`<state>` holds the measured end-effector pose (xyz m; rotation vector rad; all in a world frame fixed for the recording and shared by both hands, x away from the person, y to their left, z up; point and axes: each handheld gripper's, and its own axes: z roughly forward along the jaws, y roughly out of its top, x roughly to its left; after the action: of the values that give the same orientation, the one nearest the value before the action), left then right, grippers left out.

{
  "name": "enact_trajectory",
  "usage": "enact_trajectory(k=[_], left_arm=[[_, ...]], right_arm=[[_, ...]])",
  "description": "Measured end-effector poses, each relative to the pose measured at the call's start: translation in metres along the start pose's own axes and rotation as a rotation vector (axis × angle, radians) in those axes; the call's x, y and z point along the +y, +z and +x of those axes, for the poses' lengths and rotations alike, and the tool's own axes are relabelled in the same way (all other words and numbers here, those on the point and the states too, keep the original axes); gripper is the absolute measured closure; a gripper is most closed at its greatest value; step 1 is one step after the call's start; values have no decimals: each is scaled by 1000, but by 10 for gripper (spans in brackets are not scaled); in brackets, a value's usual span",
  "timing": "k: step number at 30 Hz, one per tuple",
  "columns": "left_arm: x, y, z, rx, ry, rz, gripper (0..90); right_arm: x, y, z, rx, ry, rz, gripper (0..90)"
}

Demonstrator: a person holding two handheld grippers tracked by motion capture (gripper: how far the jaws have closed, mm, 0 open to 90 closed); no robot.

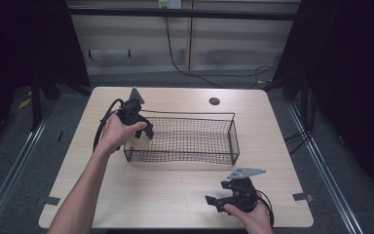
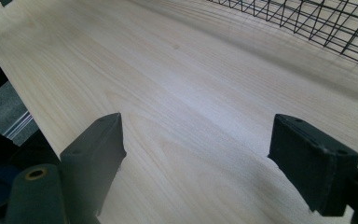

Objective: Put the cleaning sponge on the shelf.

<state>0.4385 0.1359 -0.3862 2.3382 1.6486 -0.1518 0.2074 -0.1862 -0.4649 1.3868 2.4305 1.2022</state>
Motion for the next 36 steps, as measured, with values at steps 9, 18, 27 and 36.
enact_trajectory(k=[9, 18, 27, 36], left_arm=[[3, 6, -1, 13, -22, -3, 249], [5, 21, -4, 52, -84, 10, 249], [4, 27, -9, 83, -117, 6, 249], [3, 37, -5, 105, -169, 25, 249]], right_arm=[[0, 0, 0, 1, 3, 0, 175], [0, 0, 0, 4, 2, 0, 176], [0, 0, 1, 9, -5, 3, 185], [0, 0, 1, 13, -10, 2, 187]])
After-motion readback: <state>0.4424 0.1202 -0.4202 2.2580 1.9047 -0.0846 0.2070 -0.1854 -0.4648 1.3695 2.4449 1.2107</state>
